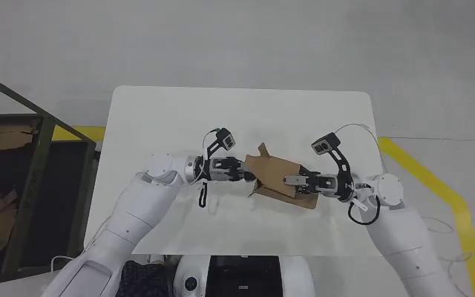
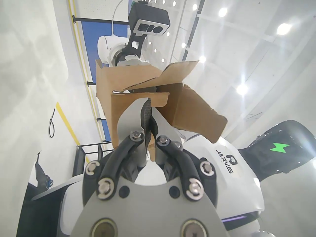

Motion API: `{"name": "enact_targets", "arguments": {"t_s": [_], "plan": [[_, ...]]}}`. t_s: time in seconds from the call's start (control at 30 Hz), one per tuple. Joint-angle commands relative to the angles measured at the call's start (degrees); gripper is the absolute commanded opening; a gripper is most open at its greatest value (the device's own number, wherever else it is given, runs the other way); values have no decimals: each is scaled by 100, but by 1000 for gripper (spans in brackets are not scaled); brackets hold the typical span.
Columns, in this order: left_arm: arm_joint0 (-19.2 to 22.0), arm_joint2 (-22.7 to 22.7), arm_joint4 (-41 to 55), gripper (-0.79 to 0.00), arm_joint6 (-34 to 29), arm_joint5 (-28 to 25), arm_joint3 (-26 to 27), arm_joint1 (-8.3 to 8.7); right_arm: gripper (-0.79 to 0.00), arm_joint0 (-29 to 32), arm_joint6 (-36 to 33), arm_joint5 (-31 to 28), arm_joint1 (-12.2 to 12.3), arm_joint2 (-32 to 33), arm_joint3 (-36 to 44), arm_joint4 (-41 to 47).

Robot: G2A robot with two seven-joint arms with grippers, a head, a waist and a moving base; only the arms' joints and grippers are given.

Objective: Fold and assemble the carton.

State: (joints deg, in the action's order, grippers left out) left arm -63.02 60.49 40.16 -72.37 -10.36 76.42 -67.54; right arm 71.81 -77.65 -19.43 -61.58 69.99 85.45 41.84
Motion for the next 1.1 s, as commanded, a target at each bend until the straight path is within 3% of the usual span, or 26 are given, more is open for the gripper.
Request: {"name": "enact_targets", "arguments": {"t_s": [0.0,0.6,1.07], "plan": [[27,-21,-2,-785,-10,-3,-26,-7,-785,1,2,21,0,-9,15,-9],[153,-118,42,-785,-73,-18,-141,-50,-785,-20,85,39,-14,-70,21,-20],[-125,159,174,-785,-100,-30,-2,20,-785,101,347,-39,34,306,-142,89]]}}
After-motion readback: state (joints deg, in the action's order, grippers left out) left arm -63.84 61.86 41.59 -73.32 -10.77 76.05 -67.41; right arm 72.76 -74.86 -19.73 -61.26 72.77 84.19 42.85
